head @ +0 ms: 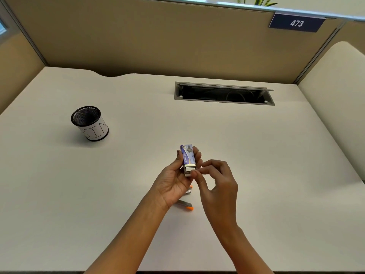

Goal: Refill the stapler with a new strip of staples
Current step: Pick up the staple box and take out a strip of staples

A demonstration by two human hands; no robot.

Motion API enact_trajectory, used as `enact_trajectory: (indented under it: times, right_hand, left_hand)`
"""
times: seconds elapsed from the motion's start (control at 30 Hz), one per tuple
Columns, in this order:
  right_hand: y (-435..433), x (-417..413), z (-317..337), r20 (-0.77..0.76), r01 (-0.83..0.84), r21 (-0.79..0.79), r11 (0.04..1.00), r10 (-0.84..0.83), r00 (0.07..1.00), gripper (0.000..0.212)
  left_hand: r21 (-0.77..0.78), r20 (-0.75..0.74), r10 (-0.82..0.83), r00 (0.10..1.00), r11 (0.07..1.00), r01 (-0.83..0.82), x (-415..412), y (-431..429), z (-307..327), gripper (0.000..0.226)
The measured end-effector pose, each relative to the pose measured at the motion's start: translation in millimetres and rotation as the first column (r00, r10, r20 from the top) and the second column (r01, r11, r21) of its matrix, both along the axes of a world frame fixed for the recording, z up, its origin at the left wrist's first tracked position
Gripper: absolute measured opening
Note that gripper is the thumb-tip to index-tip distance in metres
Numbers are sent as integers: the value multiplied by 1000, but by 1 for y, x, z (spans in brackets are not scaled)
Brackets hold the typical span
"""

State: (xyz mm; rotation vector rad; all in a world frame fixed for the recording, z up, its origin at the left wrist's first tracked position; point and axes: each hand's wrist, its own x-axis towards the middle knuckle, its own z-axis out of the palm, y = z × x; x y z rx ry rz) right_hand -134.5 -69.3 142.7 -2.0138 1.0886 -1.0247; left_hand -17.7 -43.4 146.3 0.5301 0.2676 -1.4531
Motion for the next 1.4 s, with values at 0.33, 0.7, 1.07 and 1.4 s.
enact_trajectory:
  times: [0.33,0.7,1.07,1.4]
  right_hand:
    - [4,3,1,-123,9,-94,995,-21,992,22]
    - [-1,-1,1,-262,-115,-263,958,43,964,19]
    - [-2,-12,-3,-326,-267,-274,924,171,930,10]
    - [-5,-12,7,-38,-170,-67,983,168,985,16]
  left_hand:
    - [38,79,21,997,999,-24,-2,2,-1,31]
    - [114,52,-44,998,993,38,-4,10,1,33]
    - [199,58,-36,998,980,24,-3,16,1,29]
    - [212,22,-31,999,977,26,-6,15,4,38]
